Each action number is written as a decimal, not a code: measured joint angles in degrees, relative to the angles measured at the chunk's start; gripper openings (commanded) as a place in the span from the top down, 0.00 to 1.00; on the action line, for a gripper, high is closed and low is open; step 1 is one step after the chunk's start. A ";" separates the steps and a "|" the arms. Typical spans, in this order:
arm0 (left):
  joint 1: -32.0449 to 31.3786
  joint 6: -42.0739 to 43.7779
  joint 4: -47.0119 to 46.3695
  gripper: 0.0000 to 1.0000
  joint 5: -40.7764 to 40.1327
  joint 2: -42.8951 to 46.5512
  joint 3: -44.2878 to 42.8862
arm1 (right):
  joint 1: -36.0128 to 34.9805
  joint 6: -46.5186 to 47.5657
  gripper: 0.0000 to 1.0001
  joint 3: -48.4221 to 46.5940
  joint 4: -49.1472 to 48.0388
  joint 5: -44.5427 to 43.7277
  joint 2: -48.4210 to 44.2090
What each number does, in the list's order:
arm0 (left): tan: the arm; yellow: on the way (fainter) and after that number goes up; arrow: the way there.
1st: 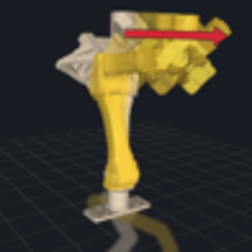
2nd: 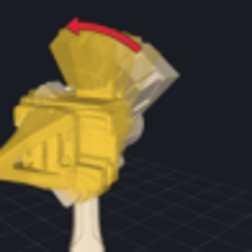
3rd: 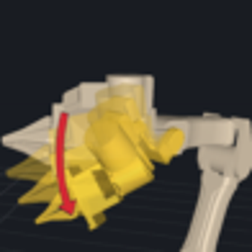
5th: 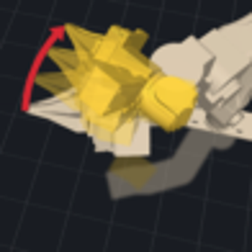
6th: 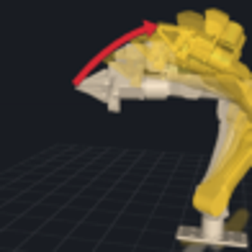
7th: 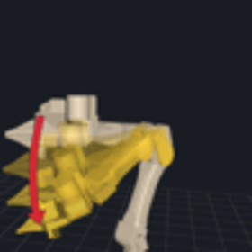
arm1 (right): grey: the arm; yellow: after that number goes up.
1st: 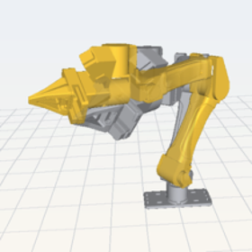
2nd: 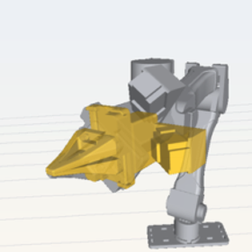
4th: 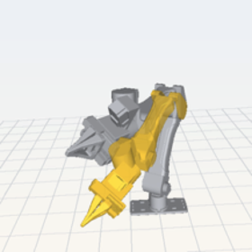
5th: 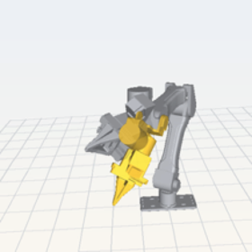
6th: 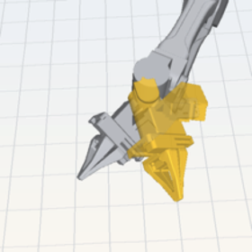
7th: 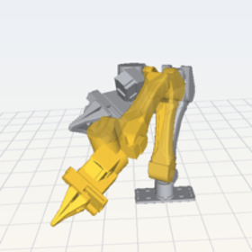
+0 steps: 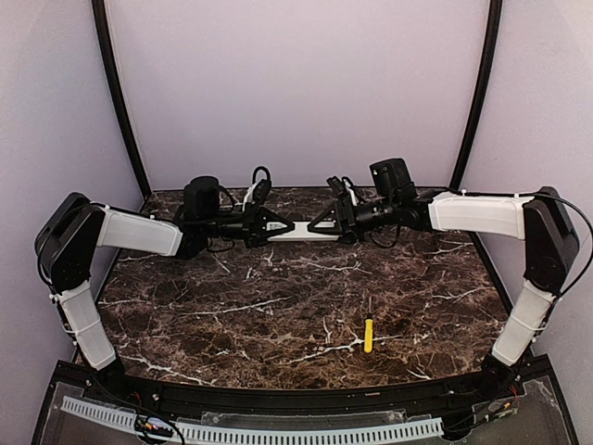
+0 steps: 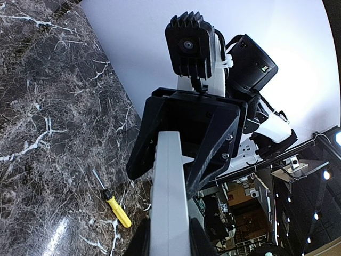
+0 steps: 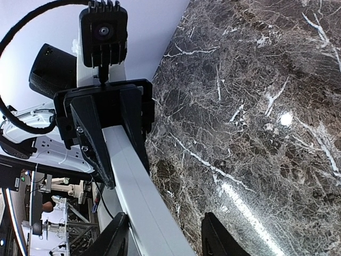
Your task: Unload the batteries from the remote control
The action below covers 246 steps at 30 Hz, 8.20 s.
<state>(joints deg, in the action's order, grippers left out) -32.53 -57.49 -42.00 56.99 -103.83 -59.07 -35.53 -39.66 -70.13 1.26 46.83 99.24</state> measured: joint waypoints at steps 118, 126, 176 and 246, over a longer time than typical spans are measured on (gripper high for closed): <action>0.92 -4.66 -4.61 1.00 4.09 0.00 0.94 | 5.95 4.11 0.57 6.62 0.13 10.43 -7.34; 0.92 -4.63 -4.57 0.99 4.22 0.00 0.94 | 5.97 4.83 0.63 6.62 2.10 10.43 -8.13; 0.92 -1.62 -0.98 1.00 3.52 0.00 0.94 | 5.99 7.74 1.00 5.07 9.07 7.67 -8.81; 0.92 14.10 17.59 1.00 -3.50 1.03 6.08 | 10.10 23.28 1.00 -2.08 42.95 -31.87 -10.56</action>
<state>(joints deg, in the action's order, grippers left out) -31.62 -43.40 -24.40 53.49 -102.80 -52.99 -25.43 -16.38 -72.20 44.21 14.96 88.68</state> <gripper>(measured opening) 0.176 0.006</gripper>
